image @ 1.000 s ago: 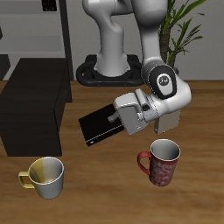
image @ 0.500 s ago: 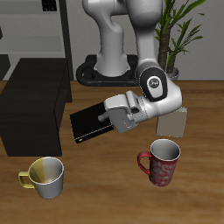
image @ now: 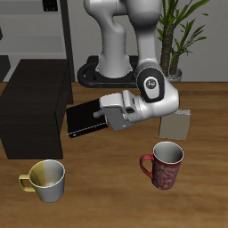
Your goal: Black book top region shelf and red mug top shelf
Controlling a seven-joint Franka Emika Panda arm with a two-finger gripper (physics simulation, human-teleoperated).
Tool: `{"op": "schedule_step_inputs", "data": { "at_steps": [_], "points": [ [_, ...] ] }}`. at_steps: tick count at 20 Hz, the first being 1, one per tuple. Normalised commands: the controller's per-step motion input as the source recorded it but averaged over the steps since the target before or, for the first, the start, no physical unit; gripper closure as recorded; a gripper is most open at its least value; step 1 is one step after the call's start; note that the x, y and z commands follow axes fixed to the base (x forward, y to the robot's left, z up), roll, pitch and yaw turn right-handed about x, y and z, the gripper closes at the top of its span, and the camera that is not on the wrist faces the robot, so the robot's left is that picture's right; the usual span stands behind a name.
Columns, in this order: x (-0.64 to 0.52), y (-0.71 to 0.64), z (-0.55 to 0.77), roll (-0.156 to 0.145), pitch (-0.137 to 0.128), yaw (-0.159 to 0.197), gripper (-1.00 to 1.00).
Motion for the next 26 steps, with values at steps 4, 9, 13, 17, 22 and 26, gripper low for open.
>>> {"op": "schedule_step_inputs", "data": {
  "at_steps": [4,9,13,17,22,26],
  "points": [
    [-0.02,-0.45,0.15,-0.050,0.048,-0.058,1.00],
    [-0.04,-0.31,0.18,-0.063,-0.039,-0.042,1.00],
    [-0.01,-0.28,0.05,-0.032,0.038,-0.027,1.00],
    [-0.01,-0.13,0.00,-0.016,0.021,-0.015,1.00],
    [0.04,-0.15,0.02,-0.024,0.010,-0.010,1.00],
    [0.03,-0.28,0.09,-0.030,0.024,-0.030,1.00]
  ]
}}
